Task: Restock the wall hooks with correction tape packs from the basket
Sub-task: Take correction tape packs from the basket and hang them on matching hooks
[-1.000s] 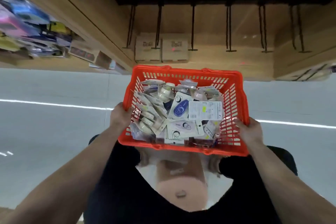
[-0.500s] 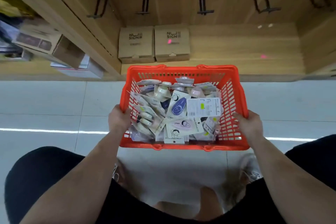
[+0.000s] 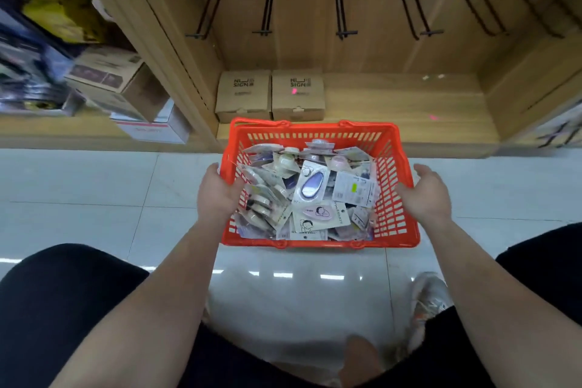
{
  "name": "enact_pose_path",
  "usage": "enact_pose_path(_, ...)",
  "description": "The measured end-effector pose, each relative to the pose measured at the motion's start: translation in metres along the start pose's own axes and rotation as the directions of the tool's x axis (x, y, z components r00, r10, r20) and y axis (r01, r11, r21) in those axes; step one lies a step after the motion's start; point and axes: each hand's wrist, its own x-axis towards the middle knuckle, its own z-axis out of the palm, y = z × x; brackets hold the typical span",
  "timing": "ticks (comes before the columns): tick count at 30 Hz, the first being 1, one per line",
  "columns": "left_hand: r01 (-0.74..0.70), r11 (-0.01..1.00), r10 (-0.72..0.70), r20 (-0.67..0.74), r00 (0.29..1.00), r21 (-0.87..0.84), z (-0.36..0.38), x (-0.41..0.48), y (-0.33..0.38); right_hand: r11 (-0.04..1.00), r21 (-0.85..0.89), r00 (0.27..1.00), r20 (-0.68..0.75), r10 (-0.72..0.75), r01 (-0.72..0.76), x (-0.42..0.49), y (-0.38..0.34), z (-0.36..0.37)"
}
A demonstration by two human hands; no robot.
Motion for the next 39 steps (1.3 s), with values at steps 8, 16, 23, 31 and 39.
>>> enact_pose_path(8,-0.258,0.966,0.254,0.162,0.954,0.007,0.029,-0.045,0.051,0.975,0.05,0.926,0.307,-0.222,0.217,-0.01,-0.037,0.026)
enact_pose_path(16,-0.401,0.88,0.332,0.272,0.903,0.256,0.108,-0.012,0.044,0.951,-0.071,0.907,0.328,-0.263,0.301,0.037,-0.017,0.073)
enact_pose_path(23,-0.392,0.7,0.3,0.252,0.92,0.597,0.147,-0.004,0.043,0.974,0.032,0.932,0.285,-0.226,0.226,0.054,0.011,0.088)
enact_pose_path(31,-0.373,0.82,0.307,0.215,0.927,0.434,0.158,-0.008,0.042,0.942,0.283,0.928,0.269,-0.259,0.181,0.049,-0.001,0.096)
enact_pose_path(39,-0.205,0.968,0.162,0.263,0.951,0.146,0.154,-0.017,0.051,0.903,0.43,0.882,0.416,-0.22,0.022,0.037,-0.001,0.085)
